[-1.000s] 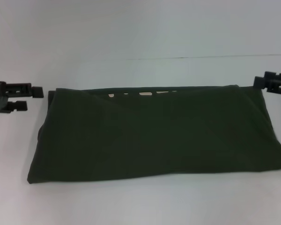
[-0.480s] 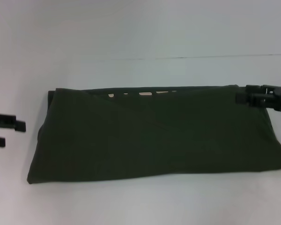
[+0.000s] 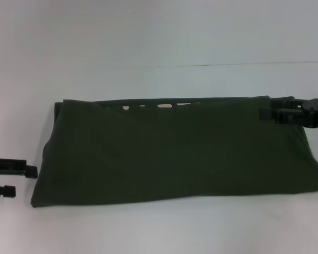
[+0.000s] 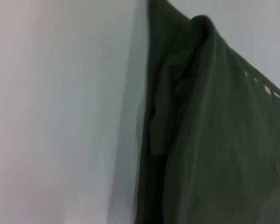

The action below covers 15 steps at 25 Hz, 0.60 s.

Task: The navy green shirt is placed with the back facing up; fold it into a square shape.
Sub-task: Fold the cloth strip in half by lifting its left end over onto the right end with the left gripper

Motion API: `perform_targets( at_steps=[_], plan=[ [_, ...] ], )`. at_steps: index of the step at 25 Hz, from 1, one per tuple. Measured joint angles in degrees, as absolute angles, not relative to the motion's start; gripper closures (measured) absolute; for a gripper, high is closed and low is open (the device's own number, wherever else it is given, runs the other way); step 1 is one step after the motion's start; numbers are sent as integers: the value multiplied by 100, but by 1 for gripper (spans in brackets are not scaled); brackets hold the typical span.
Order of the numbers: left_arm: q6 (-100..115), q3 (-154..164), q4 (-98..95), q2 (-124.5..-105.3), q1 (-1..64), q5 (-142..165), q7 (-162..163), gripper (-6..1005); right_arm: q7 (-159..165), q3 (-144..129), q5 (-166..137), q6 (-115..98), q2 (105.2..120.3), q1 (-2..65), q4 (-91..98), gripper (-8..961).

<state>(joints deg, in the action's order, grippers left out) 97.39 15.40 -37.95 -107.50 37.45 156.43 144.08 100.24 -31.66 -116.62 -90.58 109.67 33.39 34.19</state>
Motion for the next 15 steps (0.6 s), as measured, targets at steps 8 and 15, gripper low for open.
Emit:
perform_targets(
  at_steps=[8,15],
  plan=[
    [9550,1519,-3589,-10792,3677,15627,14448,108,10036,-3172,-11663,-9059,10974,3375,3419,146],
    [9179,1522,-3270,-10802,3667,15663,14474,108,10041,-3178,-11662,-9060,10976,3370,3419,146]
  ],
)
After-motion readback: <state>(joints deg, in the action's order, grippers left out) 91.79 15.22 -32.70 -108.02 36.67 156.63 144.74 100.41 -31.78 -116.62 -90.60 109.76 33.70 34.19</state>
